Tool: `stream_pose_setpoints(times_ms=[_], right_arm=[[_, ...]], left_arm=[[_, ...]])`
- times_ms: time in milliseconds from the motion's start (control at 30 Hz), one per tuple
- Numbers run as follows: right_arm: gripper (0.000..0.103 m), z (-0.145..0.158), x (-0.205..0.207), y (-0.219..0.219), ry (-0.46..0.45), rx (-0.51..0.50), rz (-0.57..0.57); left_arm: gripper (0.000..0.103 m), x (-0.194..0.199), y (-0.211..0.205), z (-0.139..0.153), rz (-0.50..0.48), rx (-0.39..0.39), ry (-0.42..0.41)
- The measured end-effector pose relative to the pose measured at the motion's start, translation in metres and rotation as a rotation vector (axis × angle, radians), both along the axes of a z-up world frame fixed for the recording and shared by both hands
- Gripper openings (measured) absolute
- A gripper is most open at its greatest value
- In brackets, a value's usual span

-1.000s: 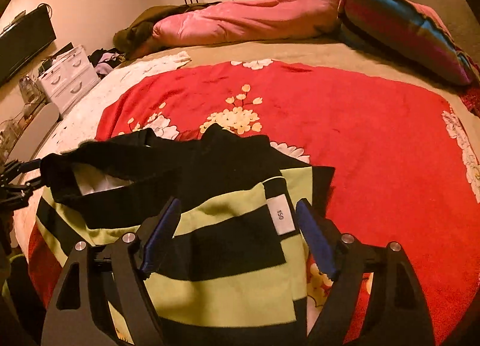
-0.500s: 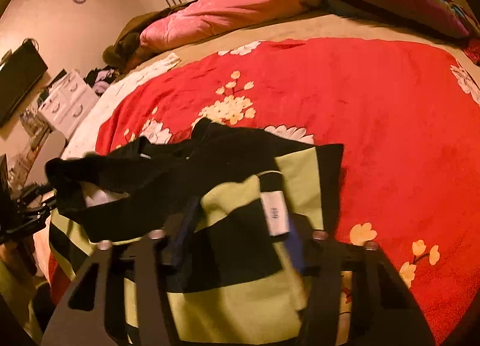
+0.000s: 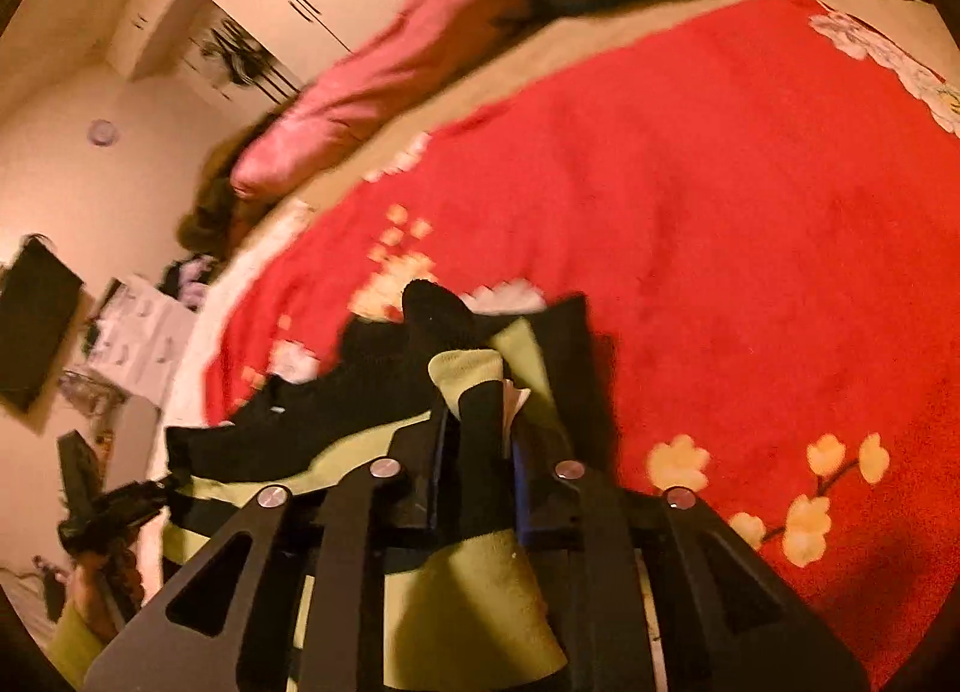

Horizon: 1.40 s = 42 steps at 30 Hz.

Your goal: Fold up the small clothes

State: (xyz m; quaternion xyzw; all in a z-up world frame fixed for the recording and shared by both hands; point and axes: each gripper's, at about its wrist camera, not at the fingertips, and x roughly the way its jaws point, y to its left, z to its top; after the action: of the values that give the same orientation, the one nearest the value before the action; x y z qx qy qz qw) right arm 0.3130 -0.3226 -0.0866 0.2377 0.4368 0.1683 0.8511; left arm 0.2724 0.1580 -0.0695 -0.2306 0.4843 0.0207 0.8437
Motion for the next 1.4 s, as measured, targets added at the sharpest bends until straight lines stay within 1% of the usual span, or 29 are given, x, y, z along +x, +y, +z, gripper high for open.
stream_pose_setpoints(times_ms=[33, 100, 167, 200, 233, 267, 300, 367, 400, 433, 500, 533, 567, 633, 700, 733, 800, 833, 900, 967, 1033, 1067, 1133, 1200, 1267, 1300, 1333, 1367, 1400], right_arm=[[0.020, -0.001, 0.000, -0.001, 0.004, -0.001, -0.011], [0.020, -0.001, -0.001, -0.005, 0.000, -0.011, -0.035], [0.019, 0.007, -0.005, -0.012, -0.042, -0.048, -0.090], [0.016, 0.013, -0.007, -0.017, -0.068, -0.064, -0.117], [0.015, 0.015, -0.008, -0.020, -0.087, -0.064, -0.129], [0.015, 0.019, -0.009, -0.026, -0.108, -0.051, -0.142], [0.015, 0.018, -0.008, -0.027, -0.100, -0.047, -0.139], [0.017, 0.012, -0.006, -0.025, -0.067, -0.076, -0.134], [0.017, 0.012, -0.006, -0.023, -0.063, -0.082, -0.127], [0.017, 0.018, -0.007, -0.020, -0.074, -0.095, -0.115], [0.017, 0.034, -0.012, -0.013, -0.135, -0.135, -0.083], [0.020, 0.047, -0.017, -0.005, -0.184, -0.172, -0.056], [0.027, 0.054, -0.020, 0.000, -0.209, -0.192, -0.040], [0.035, 0.064, -0.028, 0.021, -0.260, -0.243, 0.038], [0.035, 0.063, -0.032, 0.040, -0.275, -0.287, 0.107], [0.035, 0.059, -0.032, 0.052, -0.267, -0.293, 0.157], [0.035, 0.051, -0.033, 0.067, -0.247, -0.298, 0.209], [0.036, 0.047, -0.033, 0.073, -0.238, -0.304, 0.234], [0.038, 0.042, -0.035, 0.087, -0.233, -0.348, 0.285], [0.046, 0.038, -0.038, 0.095, -0.228, -0.381, 0.306], [0.047, 0.032, -0.038, 0.093, -0.203, -0.382, 0.301], [0.048, 0.029, -0.037, 0.091, -0.184, -0.388, 0.294], [0.048, 0.017, -0.030, 0.084, -0.116, -0.394, 0.272], [0.048, 0.008, -0.025, 0.076, -0.063, -0.382, 0.243], [0.048, 0.002, -0.021, 0.069, -0.033, -0.360, 0.226], [0.048, 0.001, -0.020, 0.068, -0.024, -0.351, 0.220], [0.048, 0.000, -0.020, 0.068, -0.020, -0.347, 0.218], [0.048, -0.001, -0.020, 0.068, -0.013, -0.345, 0.216], [0.048, -0.002, -0.019, 0.068, -0.010, -0.345, 0.215]], left_arm=[[0.013, 0.002, 0.002, -0.004, 0.018, -0.012, 0.005], [0.013, 0.003, 0.005, -0.008, 0.032, -0.028, 0.009], [0.013, 0.002, 0.007, -0.005, 0.053, -0.035, 0.004], [0.013, -0.001, 0.006, 0.002, 0.053, -0.023, -0.019], [0.013, -0.004, 0.002, 0.010, 0.038, 0.007, -0.049], [0.013, -0.005, -0.003, 0.015, 0.020, 0.041, -0.059], [0.013, -0.004, -0.006, 0.014, 0.012, 0.070, -0.046], [0.019, 0.001, -0.004, 0.007, 0.023, 0.092, -0.005], [0.028, 0.000, 0.002, 0.002, 0.055, 0.079, 0.016], [0.033, -0.003, 0.007, 0.001, 0.080, 0.057, 0.016], [0.036, -0.013, 0.015, 0.008, 0.108, 0.019, -0.026], [0.037, -0.017, 0.014, 0.012, 0.107, 0.042, -0.040], [0.037, -0.021, 0.013, 0.017, 0.109, 0.086, -0.048], [0.037, -0.032, 0.010, 0.024, 0.123, 0.151, -0.057], [0.037, -0.045, 0.005, 0.034, 0.137, 0.186, -0.086], [0.037, -0.052, -0.002, 0.041, 0.129, 0.210, -0.109], [0.038, -0.063, -0.023, 0.051, 0.091, 0.265, -0.147], [0.041, -0.065, -0.030, 0.052, 0.069, 0.273, -0.152], [0.047, -0.066, -0.047, 0.051, 0.021, 0.280, -0.144], [0.052, -0.064, -0.064, 0.047, -0.022, 0.286, -0.138], [0.059, -0.059, -0.076, 0.040, -0.049, 0.320, -0.116], [0.060, -0.056, -0.079, 0.034, -0.054, 0.337, -0.097], [0.066, -0.052, -0.079, 0.022, -0.053, 0.354, -0.047], [0.069, -0.050, -0.072, 0.010, -0.034, 0.363, -0.002], [0.078, -0.051, -0.061, -0.003, -0.009, 0.348, 0.031], [0.083, -0.052, -0.050, -0.011, 0.013, 0.301, 0.038], [0.085, -0.055, -0.044, -0.016, 0.033, 0.247, 0.043], [0.086, -0.058, -0.033, -0.023, 0.059, 0.172, 0.048], [0.087, -0.060, -0.027, -0.026, 0.079, 0.130, 0.048]])
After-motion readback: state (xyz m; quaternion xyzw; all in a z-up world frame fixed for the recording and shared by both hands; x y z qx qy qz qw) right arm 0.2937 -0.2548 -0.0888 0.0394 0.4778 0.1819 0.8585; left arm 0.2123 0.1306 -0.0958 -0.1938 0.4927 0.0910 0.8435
